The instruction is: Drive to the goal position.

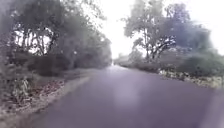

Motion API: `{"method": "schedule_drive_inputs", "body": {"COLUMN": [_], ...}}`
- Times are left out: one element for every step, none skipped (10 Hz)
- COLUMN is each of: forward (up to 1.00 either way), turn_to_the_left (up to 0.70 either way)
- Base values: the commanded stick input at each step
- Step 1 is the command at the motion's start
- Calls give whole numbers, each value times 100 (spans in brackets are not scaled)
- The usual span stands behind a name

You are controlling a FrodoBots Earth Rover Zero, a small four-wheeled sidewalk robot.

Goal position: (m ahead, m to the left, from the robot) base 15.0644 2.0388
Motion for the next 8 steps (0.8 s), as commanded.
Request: {"method": "schedule_drive_inputs", "body": {"forward": [100, 100, 100, 100, 100, 100, 100, 100], "turn_to_the_left": [0, 0, 0, 0, 0, 0, 0, 0]}}
